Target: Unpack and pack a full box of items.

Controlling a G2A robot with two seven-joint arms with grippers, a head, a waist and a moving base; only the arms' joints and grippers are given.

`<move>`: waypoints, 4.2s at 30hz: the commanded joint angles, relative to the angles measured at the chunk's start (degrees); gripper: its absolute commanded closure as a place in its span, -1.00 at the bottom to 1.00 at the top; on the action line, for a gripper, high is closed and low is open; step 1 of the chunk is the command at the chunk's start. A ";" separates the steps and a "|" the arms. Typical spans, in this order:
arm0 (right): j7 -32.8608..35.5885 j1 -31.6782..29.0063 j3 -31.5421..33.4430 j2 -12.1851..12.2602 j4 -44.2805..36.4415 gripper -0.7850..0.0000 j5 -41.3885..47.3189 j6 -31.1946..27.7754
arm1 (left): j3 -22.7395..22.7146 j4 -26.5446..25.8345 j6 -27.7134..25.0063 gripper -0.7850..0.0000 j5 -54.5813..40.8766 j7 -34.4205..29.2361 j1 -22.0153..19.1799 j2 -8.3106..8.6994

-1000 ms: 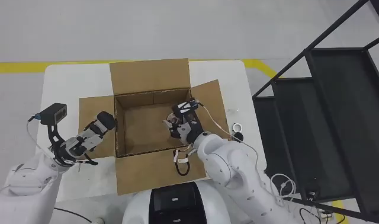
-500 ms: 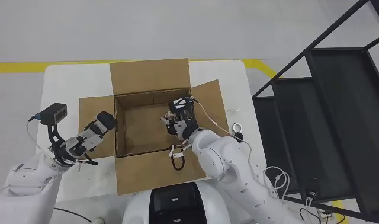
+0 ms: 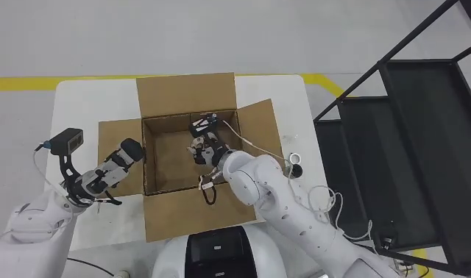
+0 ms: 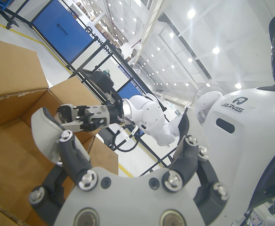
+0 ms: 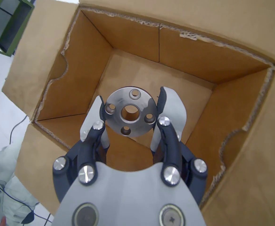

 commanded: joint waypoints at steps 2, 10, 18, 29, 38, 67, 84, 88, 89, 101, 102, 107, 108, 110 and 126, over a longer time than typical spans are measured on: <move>4.26 6.40 -4.86 -1.63 7.48 1.00 -2.93 2.08 | 0.00 0.00 0.00 -1.00 0.00 0.00 0.00 0.00; 5.15 13.27 -11.15 -5.67 22.72 1.00 -0.96 4.30 | 0.00 0.00 0.00 -1.00 0.00 0.00 0.00 0.00; 2.24 15.68 -13.63 -8.13 31.92 1.00 1.59 -0.17 | 0.00 0.00 0.00 -1.00 0.00 0.00 0.00 0.00; 0.75 18.22 -12.37 -10.01 38.74 -1.00 5.31 -2.96 | 0.00 0.00 0.00 -1.00 0.00 0.00 0.00 0.00; -0.44 16.46 -9.49 -9.50 36.01 -1.00 5.16 -3.24 | 0.00 0.00 0.00 -1.00 0.00 0.00 0.00 0.00; -24.49 -34.85 24.18 2.41 -28.99 -1.00 1.11 -26.49 | 0.00 0.00 0.00 -1.00 0.00 0.00 0.00 0.00; -44.95 -56.64 44.49 4.52 -27.96 -1.00 10.13 -33.30 | 0.00 0.00 0.00 -1.00 0.00 0.00 0.00 0.00; -39.95 -55.34 45.89 4.88 -22.95 -1.00 12.03 -32.74 | 0.00 0.00 0.00 -1.00 0.00 0.00 0.00 0.00; -39.21 -54.68 46.17 4.94 -21.82 -1.00 12.04 -31.97 | 0.00 0.00 0.00 -1.00 0.00 0.00 0.00 0.00; -37.43 -52.27 46.02 5.68 -14.04 -1.00 5.37 -31.99 | 0.00 0.00 0.00 -1.00 0.00 0.00 0.00 0.00; -36.80 -52.15 46.05 5.81 -13.52 -1.00 3.87 -32.25 | 0.00 0.00 0.00 -1.00 0.00 0.00 0.00 0.00; -32.96 -50.92 45.07 6.10 -12.12 -1.00 -0.75 -29.73 | 0.00 0.00 0.00 -1.00 0.00 0.00 0.00 0.00; -31.88 -50.40 44.58 6.09 -12.00 -1.00 -1.77 -28.16 | 0.00 0.00 0.00 -1.00 0.00 0.00 0.00 0.00; -30.17 -49.29 43.56 5.96 -11.71 -1.00 -3.07 -24.07 | 0.00 0.00 0.00 -1.00 0.00 0.00 0.00 0.00; -21.03 -40.49 36.64 5.03 -6.23 -0.77 -5.93 -6.61 | 0.00 0.00 0.00 -1.00 0.00 0.00 0.00 0.00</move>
